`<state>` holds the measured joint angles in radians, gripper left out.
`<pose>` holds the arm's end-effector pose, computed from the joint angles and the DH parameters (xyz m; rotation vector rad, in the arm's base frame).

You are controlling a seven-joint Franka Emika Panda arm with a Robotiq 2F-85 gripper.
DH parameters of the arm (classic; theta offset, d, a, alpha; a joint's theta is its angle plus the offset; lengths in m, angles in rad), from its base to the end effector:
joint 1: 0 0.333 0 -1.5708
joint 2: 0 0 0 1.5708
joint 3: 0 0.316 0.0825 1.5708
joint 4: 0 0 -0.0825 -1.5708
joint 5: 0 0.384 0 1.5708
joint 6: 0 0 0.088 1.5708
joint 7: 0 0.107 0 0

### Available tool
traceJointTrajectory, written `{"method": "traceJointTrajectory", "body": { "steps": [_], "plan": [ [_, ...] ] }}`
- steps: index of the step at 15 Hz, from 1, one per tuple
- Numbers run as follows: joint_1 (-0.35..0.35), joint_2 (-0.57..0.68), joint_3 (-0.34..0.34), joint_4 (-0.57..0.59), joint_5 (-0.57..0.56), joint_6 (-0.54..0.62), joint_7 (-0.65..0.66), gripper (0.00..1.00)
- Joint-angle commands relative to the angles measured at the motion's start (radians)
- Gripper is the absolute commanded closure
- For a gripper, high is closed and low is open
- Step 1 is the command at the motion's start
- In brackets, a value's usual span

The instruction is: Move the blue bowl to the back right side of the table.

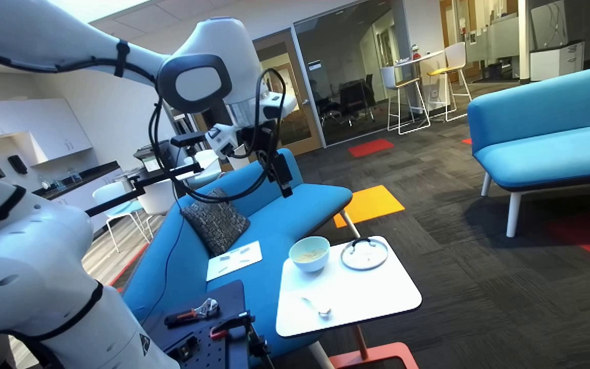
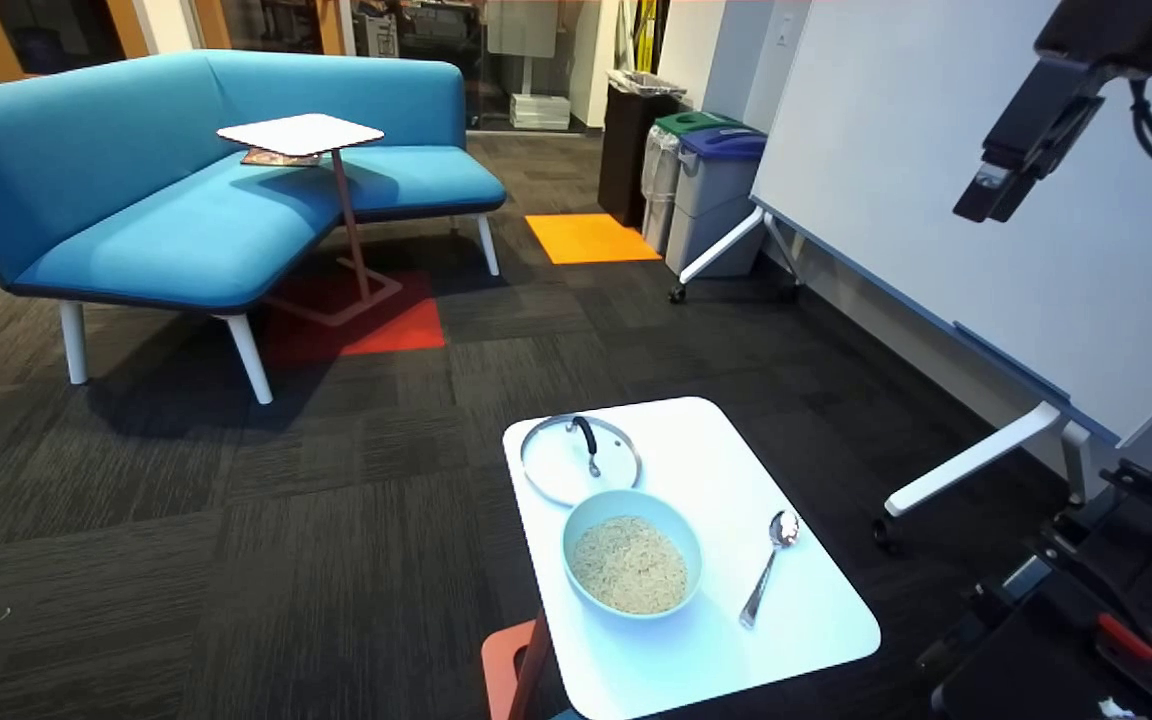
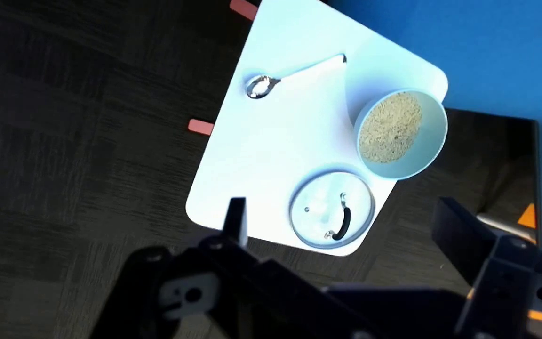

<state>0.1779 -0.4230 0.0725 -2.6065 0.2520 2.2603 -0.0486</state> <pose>0.3896 0.1059 0.4018 -2.9556 -0.2080 -0.0900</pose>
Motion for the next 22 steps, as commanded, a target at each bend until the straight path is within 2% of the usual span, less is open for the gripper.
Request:
{"method": "traceJointTrajectory", "body": {
  "steps": [1,4,8,15,22],
  "plan": [
    [-0.005,0.15,0.034,0.018,0.035,0.185,0.086,0.0],
    [-0.011,0.271,0.068,0.031,-0.003,0.322,0.18,0.0],
    [-0.005,0.425,0.1,0.065,-0.062,0.417,0.289,0.0],
    [0.045,0.683,0.093,0.219,-0.148,0.452,0.404,0.0],
    [0.102,0.903,0.09,0.412,-0.138,0.408,0.403,0.0]
  ]
}}
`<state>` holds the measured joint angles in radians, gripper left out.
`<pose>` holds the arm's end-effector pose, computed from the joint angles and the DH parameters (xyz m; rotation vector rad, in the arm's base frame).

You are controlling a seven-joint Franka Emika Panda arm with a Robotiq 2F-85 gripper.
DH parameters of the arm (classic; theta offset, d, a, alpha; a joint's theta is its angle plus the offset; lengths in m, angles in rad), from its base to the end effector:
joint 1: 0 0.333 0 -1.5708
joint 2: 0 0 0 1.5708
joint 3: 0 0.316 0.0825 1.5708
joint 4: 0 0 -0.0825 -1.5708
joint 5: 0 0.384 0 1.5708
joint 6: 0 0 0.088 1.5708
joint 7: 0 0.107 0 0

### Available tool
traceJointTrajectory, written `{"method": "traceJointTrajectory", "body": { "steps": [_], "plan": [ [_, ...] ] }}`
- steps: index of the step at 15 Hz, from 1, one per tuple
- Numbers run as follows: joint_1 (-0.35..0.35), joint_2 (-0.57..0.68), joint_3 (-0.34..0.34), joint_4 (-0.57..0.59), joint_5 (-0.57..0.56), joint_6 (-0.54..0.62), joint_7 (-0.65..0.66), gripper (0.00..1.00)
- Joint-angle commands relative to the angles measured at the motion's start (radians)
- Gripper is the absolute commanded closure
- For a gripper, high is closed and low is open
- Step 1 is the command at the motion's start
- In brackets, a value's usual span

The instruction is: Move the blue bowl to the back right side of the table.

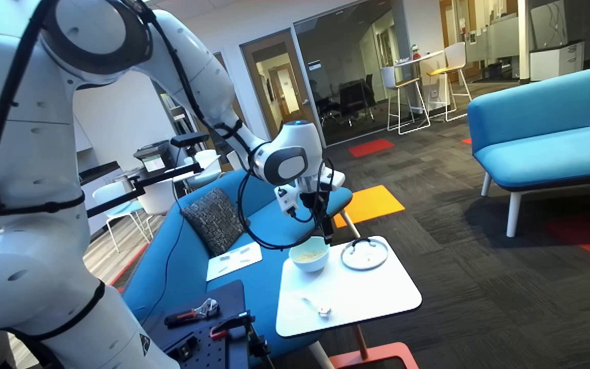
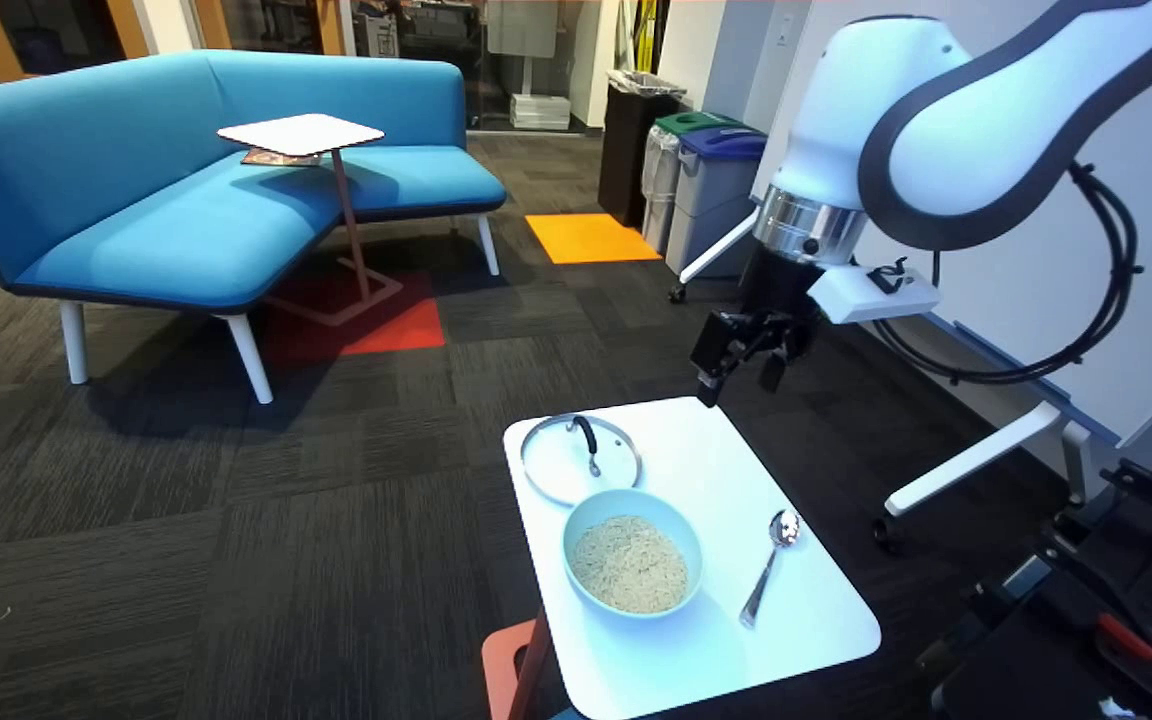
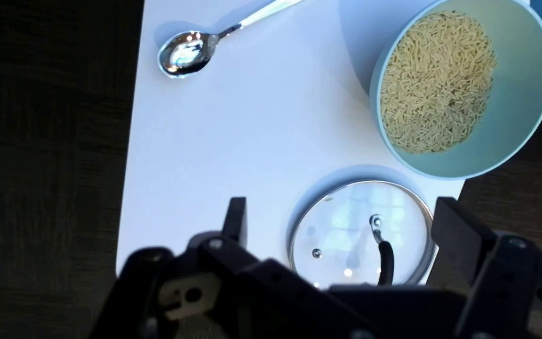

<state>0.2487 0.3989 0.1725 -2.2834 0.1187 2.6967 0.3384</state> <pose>0.4869 0.2171 0.1816 -3.0243 0.0574 0.0428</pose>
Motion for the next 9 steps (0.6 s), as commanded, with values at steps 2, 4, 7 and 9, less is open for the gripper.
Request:
{"method": "traceJointTrajectory", "body": {
  "steps": [2,4,7,9],
  "plan": [
    [0.047,0.135,-0.013,0.136,-0.003,-0.036,0.013,0.0],
    [0.06,0.184,-0.014,0.181,0.0,-0.046,0.011,0.0],
    [0.04,0.229,0.015,0.23,0.021,-0.135,-0.035,0.0],
    [0.061,0.22,-0.006,0.192,0.012,-0.06,-0.011,0.0]
  ]
}}
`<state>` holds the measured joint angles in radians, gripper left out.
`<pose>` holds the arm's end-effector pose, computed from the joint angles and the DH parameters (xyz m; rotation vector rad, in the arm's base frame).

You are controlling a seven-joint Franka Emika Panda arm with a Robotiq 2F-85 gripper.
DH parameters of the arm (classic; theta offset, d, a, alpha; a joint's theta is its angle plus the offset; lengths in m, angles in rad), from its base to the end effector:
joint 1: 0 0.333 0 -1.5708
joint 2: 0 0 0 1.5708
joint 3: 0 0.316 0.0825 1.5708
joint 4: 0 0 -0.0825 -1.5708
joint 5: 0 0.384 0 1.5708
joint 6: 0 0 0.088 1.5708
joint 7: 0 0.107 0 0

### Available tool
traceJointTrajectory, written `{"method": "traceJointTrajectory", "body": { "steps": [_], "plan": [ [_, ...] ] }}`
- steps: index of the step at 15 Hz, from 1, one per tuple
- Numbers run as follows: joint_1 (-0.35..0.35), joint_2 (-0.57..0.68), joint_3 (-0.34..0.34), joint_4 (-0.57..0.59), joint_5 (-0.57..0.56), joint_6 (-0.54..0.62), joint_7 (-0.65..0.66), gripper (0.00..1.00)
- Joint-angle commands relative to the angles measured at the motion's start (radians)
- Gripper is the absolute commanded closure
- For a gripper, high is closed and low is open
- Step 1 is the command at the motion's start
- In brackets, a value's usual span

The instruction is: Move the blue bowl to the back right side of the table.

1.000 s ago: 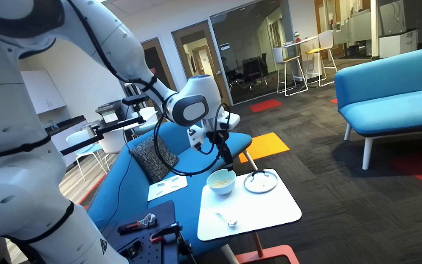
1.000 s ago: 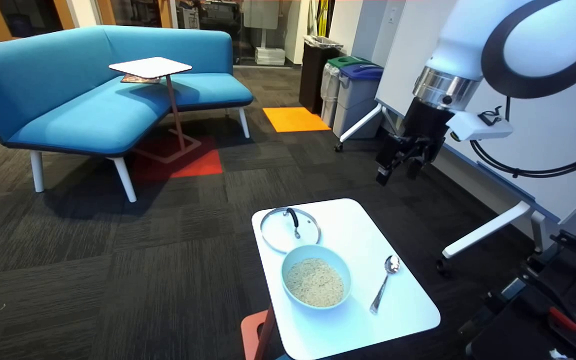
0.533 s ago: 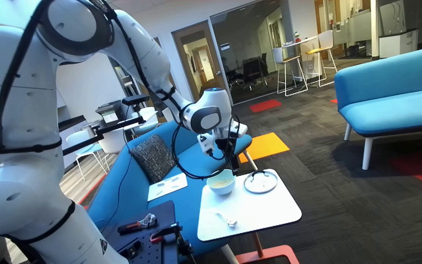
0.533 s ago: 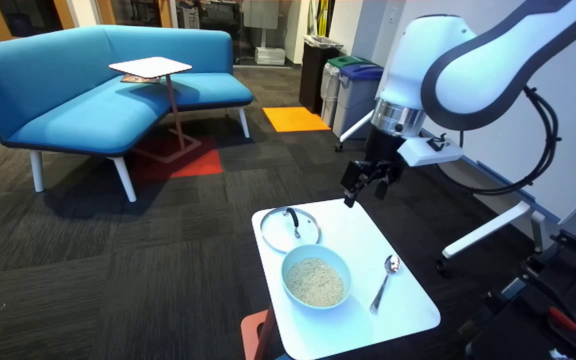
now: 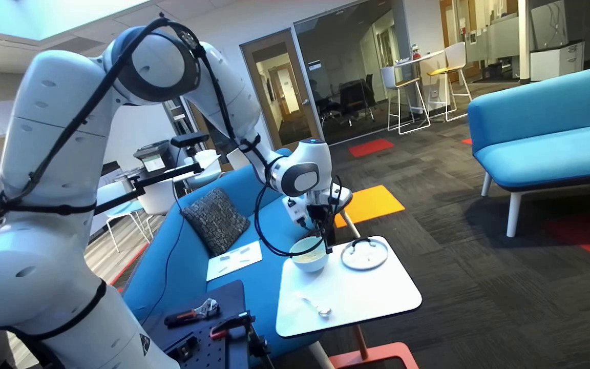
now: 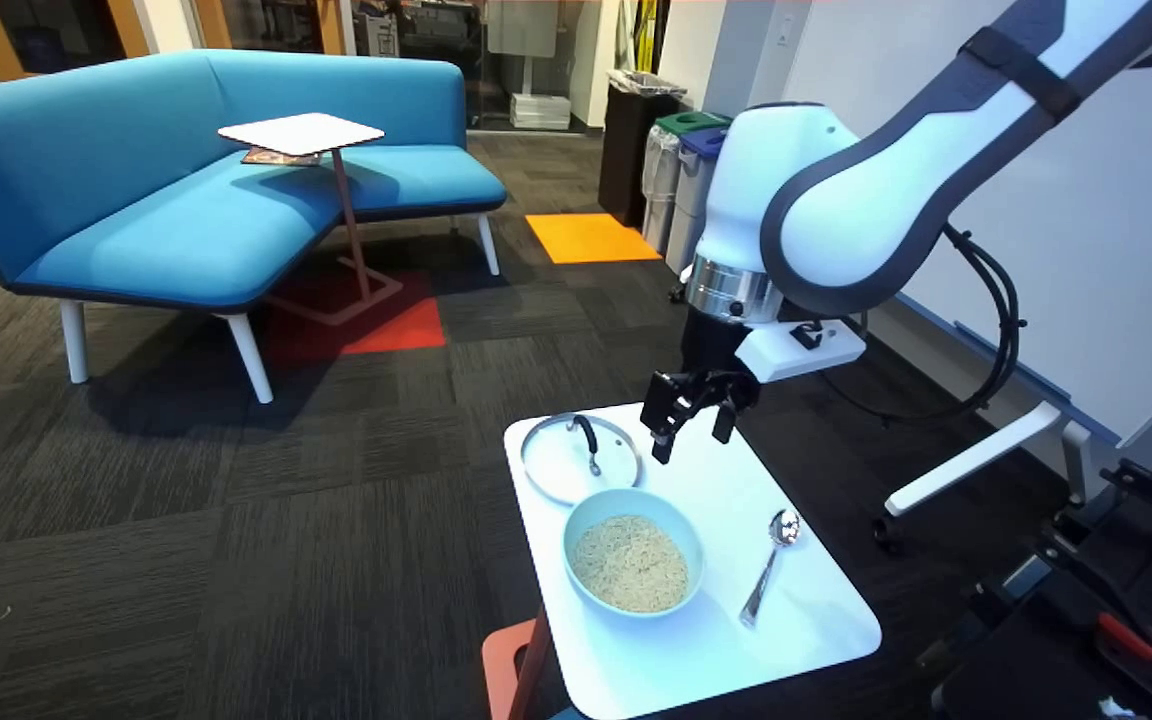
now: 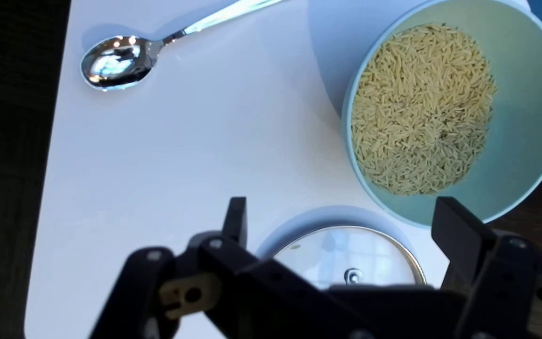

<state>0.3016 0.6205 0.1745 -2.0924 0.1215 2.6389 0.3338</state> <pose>0.5038 0.2603 0.1187 -3.0188 -0.0076 0.1904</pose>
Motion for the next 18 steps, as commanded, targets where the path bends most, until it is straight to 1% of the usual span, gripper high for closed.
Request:
{"method": "traceJointTrajectory", "body": {
  "steps": [1,4,5,9,14,16,18],
  "plan": [
    [0.008,0.003,-0.008,0.001,0.009,0.0,-0.007,0.0],
    [0.026,0.008,-0.017,-0.012,-0.002,0.021,0.006,0.0],
    [0.052,0.014,-0.033,-0.013,-0.018,0.026,0.03,0.0],
    [0.101,0.047,-0.053,-0.013,-0.029,0.057,0.047,0.0],
    [0.151,0.091,-0.099,-0.007,-0.052,0.153,0.046,0.0],
    [0.161,0.104,-0.115,-0.001,-0.056,0.179,0.042,0.0],
    [0.165,0.117,-0.122,0.01,-0.055,0.179,0.038,0.0]
  ]
}}
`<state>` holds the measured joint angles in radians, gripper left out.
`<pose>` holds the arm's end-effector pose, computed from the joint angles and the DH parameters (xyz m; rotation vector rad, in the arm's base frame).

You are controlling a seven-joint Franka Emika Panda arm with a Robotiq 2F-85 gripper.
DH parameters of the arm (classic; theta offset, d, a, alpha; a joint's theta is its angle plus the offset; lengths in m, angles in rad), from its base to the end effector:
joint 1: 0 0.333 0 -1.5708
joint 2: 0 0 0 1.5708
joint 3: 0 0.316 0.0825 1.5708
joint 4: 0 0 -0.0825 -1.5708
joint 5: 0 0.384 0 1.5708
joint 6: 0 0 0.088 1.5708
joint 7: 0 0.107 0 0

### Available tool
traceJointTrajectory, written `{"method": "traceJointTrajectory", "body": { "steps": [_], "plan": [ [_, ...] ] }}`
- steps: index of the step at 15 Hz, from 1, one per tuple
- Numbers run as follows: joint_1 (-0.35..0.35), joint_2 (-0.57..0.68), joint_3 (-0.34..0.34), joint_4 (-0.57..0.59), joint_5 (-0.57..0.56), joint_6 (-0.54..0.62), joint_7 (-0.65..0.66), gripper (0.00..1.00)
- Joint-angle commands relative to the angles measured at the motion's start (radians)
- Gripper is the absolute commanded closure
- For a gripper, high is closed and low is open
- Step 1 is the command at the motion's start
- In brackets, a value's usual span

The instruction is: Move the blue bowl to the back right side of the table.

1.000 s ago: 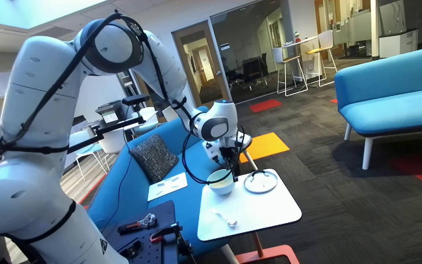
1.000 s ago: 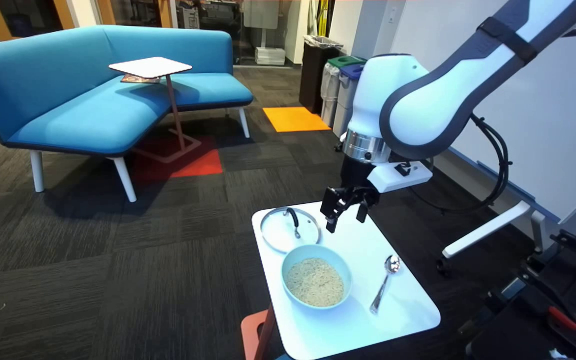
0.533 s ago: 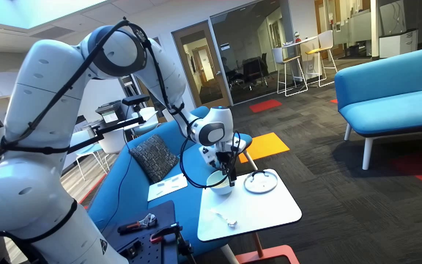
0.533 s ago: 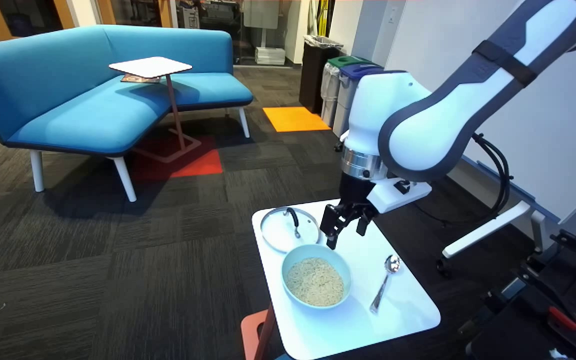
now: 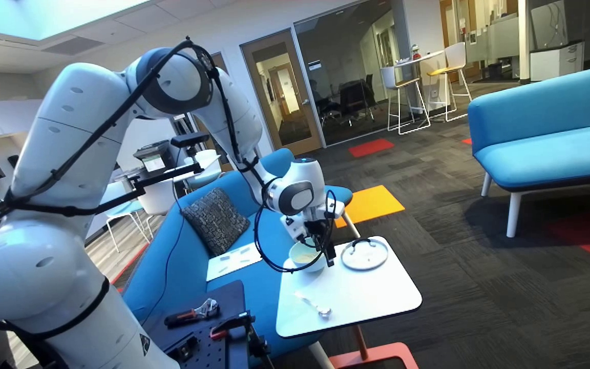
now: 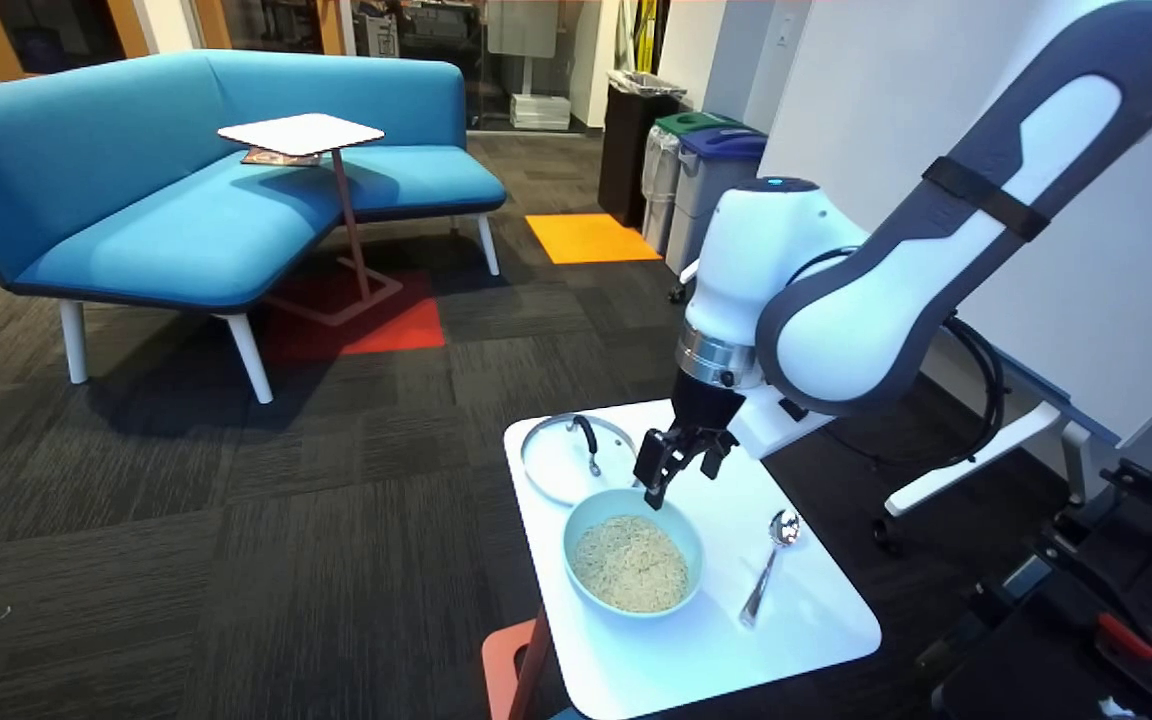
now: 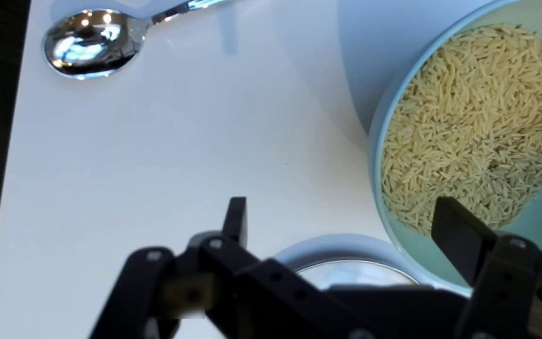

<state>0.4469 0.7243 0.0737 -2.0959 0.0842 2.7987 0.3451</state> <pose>0.4836 0.2758 0.0687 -3.0778 -0.1200 0.0793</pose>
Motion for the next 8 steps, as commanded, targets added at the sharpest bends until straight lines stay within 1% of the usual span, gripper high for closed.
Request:
{"method": "traceJointTrajectory", "body": {
  "steps": [1,3,4,5,8],
  "plan": [
    [0.019,0.017,-0.022,0.017,-0.017,0.016,0.024,0.0],
    [0.011,0.022,-0.015,0.025,-0.013,0.007,0.013,0.0],
    [0.008,0.025,-0.011,0.028,-0.012,0.006,0.01,0.25],
    [0.008,0.027,-0.01,0.032,-0.013,0.002,0.007,0.26],
    [0.001,0.033,0.001,0.038,-0.008,0.003,0.0,0.48]
  ]
}}
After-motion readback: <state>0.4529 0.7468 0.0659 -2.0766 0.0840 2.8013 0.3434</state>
